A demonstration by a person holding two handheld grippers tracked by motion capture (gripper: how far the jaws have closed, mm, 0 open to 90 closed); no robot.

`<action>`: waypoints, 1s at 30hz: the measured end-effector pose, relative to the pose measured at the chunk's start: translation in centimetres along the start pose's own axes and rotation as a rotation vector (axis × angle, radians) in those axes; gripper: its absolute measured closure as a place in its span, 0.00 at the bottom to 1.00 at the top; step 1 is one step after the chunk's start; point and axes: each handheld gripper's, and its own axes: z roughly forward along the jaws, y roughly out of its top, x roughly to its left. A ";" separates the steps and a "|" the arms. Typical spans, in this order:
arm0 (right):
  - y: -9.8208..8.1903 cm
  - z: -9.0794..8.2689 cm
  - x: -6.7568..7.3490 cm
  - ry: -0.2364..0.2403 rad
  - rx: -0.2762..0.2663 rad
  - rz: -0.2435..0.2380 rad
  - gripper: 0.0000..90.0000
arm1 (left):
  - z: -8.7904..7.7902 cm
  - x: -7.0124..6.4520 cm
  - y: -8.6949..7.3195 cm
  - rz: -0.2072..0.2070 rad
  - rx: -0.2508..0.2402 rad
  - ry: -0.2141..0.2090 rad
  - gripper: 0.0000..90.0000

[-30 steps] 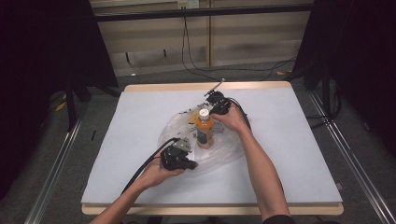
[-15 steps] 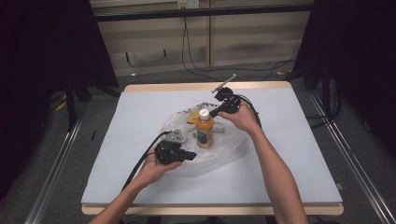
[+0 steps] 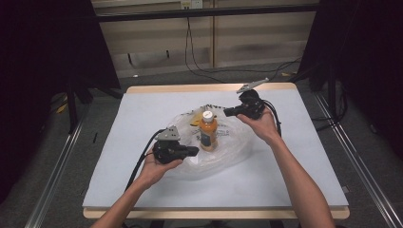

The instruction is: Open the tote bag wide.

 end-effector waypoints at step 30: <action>-9.2 -10.2 3.6 -0.140 -0.341 0.065 0.02 | -6.7 0.0 -2.2 -0.086 -0.125 0.264 0.07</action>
